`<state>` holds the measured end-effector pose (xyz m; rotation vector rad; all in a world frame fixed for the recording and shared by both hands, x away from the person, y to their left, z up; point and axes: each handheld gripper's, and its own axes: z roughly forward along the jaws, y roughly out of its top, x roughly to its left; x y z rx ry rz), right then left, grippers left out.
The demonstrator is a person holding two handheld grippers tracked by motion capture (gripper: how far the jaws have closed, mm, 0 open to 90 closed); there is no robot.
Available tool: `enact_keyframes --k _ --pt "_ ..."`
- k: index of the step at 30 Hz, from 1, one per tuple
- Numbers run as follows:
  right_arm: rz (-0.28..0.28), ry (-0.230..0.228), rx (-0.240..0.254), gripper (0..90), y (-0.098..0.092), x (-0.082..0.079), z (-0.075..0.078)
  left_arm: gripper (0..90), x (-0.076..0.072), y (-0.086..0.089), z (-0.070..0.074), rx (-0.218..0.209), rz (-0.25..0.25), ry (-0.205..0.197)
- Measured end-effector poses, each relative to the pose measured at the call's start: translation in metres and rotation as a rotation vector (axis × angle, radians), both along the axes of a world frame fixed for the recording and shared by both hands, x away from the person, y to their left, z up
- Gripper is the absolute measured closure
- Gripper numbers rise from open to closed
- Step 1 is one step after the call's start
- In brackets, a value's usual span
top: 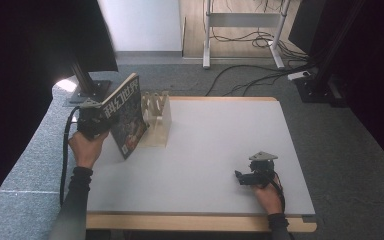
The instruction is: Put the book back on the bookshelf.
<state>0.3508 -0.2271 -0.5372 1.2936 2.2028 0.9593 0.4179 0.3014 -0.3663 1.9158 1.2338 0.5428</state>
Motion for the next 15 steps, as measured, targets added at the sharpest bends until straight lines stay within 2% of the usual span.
enact_keyframes --k 8,10,13,15 --pt "-0.001 0.001 0.001 3.3 0.000 0.000 0.000 81.2 0.011 -0.002 -0.008 -0.052 0.034 -0.039" --pt "0.000 0.000 0.001 3.3 0.000 0.000 0.000 80.2 0.012 0.000 -0.009 -0.052 0.037 -0.042" --pt "0.000 0.001 0.002 3.3 0.000 0.000 0.000 76.4 0.011 0.001 -0.012 -0.041 0.040 -0.041" --pt "0.001 0.001 0.000 3.4 0.000 0.000 0.000 70.7 0.011 0.003 -0.013 -0.055 0.041 -0.056"
